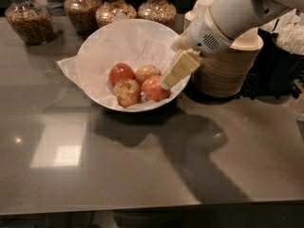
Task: Pick apple from white bowl
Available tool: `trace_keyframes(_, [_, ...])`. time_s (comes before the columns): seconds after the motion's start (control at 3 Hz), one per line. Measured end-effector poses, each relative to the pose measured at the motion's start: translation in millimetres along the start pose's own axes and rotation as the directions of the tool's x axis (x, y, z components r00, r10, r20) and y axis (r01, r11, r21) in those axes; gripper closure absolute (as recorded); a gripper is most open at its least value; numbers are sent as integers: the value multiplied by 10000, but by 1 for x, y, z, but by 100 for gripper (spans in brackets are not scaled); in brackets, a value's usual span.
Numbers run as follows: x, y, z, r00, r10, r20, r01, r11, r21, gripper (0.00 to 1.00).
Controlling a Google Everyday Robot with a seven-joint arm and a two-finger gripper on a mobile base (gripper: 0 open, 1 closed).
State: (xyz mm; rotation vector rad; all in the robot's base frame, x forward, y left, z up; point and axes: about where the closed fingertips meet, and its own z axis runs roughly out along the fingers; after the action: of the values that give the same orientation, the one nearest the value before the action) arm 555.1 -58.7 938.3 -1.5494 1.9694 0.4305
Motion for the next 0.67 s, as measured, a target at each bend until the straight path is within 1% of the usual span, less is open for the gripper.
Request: trace_keyframes(0.67, [-10,14,15,9997,-228,-10,228,9988,-444,30])
